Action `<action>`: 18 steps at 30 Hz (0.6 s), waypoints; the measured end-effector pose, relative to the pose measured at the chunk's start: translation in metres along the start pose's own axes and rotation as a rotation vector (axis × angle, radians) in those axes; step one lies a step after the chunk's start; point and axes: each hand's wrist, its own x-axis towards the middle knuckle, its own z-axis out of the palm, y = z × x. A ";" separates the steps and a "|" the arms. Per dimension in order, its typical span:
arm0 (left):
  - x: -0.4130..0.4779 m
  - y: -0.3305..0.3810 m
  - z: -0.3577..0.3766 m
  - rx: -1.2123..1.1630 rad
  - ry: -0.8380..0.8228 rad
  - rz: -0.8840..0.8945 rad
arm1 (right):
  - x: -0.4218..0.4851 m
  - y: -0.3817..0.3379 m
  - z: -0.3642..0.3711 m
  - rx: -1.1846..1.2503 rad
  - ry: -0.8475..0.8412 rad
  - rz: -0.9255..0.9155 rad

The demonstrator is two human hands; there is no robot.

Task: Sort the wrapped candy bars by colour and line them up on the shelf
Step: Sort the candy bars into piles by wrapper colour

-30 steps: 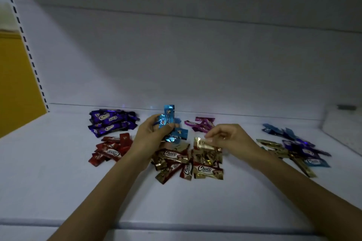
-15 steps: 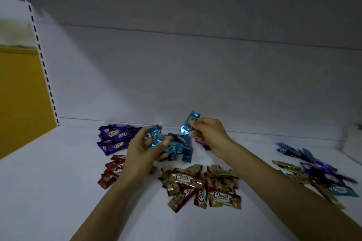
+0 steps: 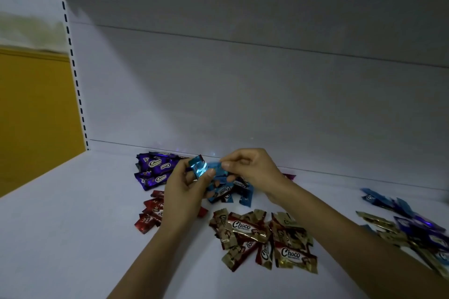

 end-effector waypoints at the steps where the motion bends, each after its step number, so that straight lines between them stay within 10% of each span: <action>1: 0.000 0.000 0.000 -0.043 -0.002 -0.033 | 0.005 0.003 -0.003 0.043 0.076 0.038; 8: 0.002 0.000 -0.004 -0.027 0.056 -0.069 | 0.032 0.032 -0.007 -0.229 0.278 0.150; 15: 0.001 -0.001 -0.004 0.160 -0.010 -0.002 | 0.013 0.022 0.013 -0.043 -0.081 0.026; 18: -0.003 -0.004 -0.002 0.542 -0.032 0.162 | 0.018 0.027 0.009 0.001 0.016 0.068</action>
